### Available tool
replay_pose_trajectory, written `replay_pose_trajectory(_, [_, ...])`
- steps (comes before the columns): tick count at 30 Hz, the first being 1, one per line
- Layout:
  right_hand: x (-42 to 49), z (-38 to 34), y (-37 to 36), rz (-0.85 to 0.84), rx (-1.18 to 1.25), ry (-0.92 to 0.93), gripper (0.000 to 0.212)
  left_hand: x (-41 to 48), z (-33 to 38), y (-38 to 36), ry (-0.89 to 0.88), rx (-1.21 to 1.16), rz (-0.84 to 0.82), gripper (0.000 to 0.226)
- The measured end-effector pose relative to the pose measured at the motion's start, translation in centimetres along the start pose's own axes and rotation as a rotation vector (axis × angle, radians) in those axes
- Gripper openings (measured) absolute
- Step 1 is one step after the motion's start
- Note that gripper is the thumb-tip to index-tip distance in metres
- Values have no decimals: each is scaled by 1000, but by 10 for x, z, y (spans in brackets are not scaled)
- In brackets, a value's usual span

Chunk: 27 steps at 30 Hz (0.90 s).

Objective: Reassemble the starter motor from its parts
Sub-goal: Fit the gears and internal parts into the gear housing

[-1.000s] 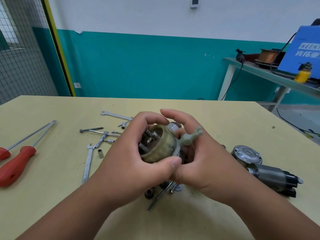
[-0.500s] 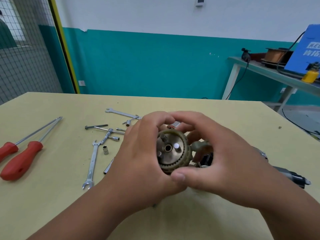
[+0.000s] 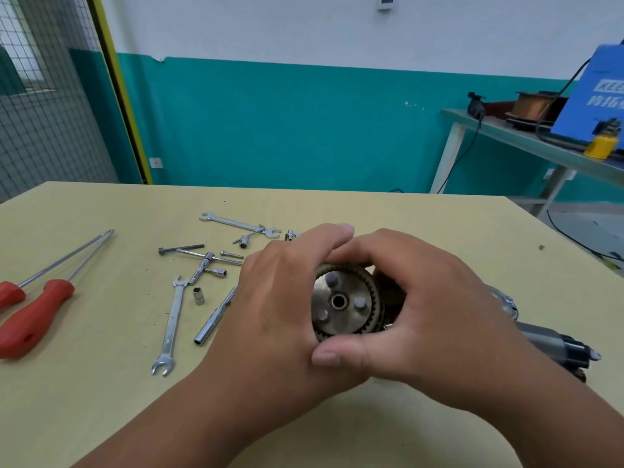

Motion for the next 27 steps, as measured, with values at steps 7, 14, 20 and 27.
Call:
replay_pose_trajectory(7, [3, 22, 2, 157, 697, -145, 52, 4, -9, 7, 209, -52, -13, 84])
replay_pose_trajectory(14, [2, 24, -21, -21, 685, -207, 73, 7, -11, 0, 181, 37, -121, 38])
replay_pose_trajectory(20, [5, 25, 0, 139, 389, -73, 47, 11, -12, -4, 161, 70, -194, 46])
replay_pose_trajectory(27, [6, 68, 14, 441, 677, -323, 33, 5, -75, -2, 490, 73, -510, 113])
Point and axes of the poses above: each hand's wrist, its own x-axis towards the middle knuckle, its own y-axis out of the back of the hand, z = x × y, the point moved 7 cm from there along x, towards the middle knuckle, and after that the axes turned 1 degree about z, right-handed, at the moved point
